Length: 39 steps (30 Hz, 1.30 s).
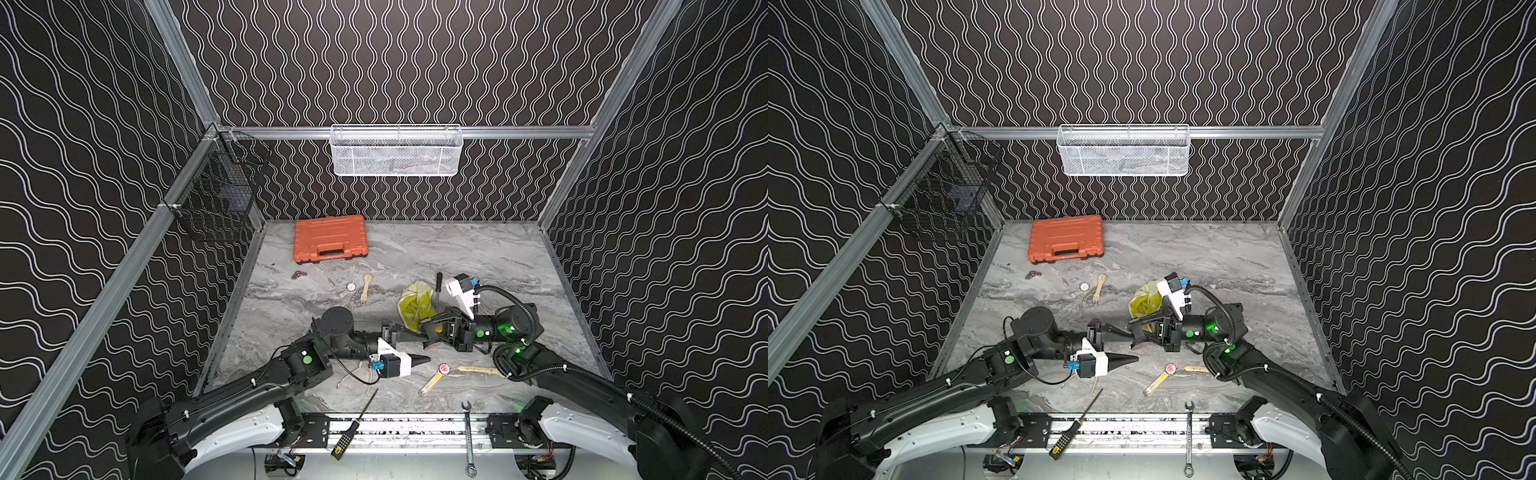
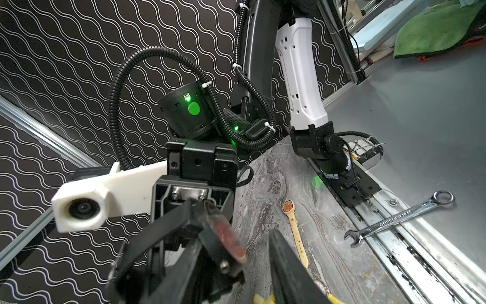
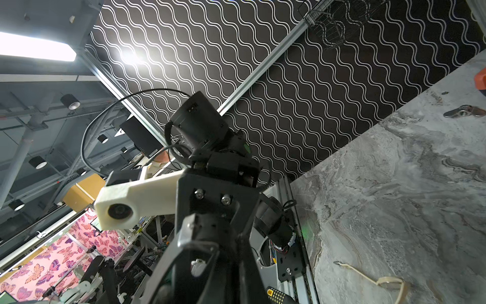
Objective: Wipe the watch dial
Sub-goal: Pick up the watch at the center of the board.
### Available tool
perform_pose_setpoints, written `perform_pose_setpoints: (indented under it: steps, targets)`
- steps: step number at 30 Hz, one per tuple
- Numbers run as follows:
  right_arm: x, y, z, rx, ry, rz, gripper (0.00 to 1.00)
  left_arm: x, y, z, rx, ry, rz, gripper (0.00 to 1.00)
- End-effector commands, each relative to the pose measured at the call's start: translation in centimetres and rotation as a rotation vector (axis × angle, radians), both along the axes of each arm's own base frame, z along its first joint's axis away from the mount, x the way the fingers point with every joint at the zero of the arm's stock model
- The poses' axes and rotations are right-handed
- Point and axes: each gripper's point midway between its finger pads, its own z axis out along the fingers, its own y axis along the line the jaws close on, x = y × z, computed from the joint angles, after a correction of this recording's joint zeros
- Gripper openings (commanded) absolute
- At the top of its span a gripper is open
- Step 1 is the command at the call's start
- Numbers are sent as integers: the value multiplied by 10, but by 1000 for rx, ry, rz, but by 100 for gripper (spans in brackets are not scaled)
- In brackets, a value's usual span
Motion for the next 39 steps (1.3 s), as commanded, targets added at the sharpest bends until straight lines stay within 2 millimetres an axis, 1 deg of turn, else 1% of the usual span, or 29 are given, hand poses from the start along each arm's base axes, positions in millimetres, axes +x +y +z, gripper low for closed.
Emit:
perform_pose_setpoints:
  steps: [1, 3, 6, 10, 14, 16, 19, 22, 25, 28, 31, 35, 37, 39]
  targets:
    - [7, -1, 8, 29, 21, -44, 0, -3, -4, 7, -18, -37, -7, 42]
    - [10, -2, 8, 33, 46, -59, 0, 0, -8, 3, 0, -48, 10, 42]
    - [7, -3, 14, 67, 62, -39, 0, 8, -14, 0, 13, -74, 56, 41]
    - [2, -4, 16, 78, 71, -14, 0, 16, -17, -3, 36, -126, 102, 40]
    - [-1, -4, 13, 58, 64, -5, 0, 24, -13, -11, 110, -162, 144, 40]
    - [-1, -4, 13, 45, 67, -8, 0, 26, -9, -20, 161, -182, 159, 39]
    - [-4, -7, 17, 63, 69, -4, 0, 29, -4, -27, 206, -211, 181, 40]
    - [-8, -7, 24, 83, 71, 25, 0, 33, -3, -25, 202, -231, 203, 42]
    - [-9, -6, 25, 82, 91, 50, 0, 33, -4, -24, 197, -242, 200, 44]
    - [-10, -4, 26, 79, 113, 75, 0, 38, -4, -24, 184, -266, 228, 44]
    - [-11, -4, 25, 78, 129, 76, 0, 42, -6, -27, 197, -305, 235, 41]
    - [-11, -6, 23, 78, 129, 61, 0, 49, -7, -24, 194, -344, 270, 33]
    - [-9, -5, 20, 64, 135, 47, 0, 48, -9, -22, 193, -351, 258, 29]
    - [-8, -5, 17, 57, 134, 39, 0, 43, -10, -17, 191, -312, 235, 27]
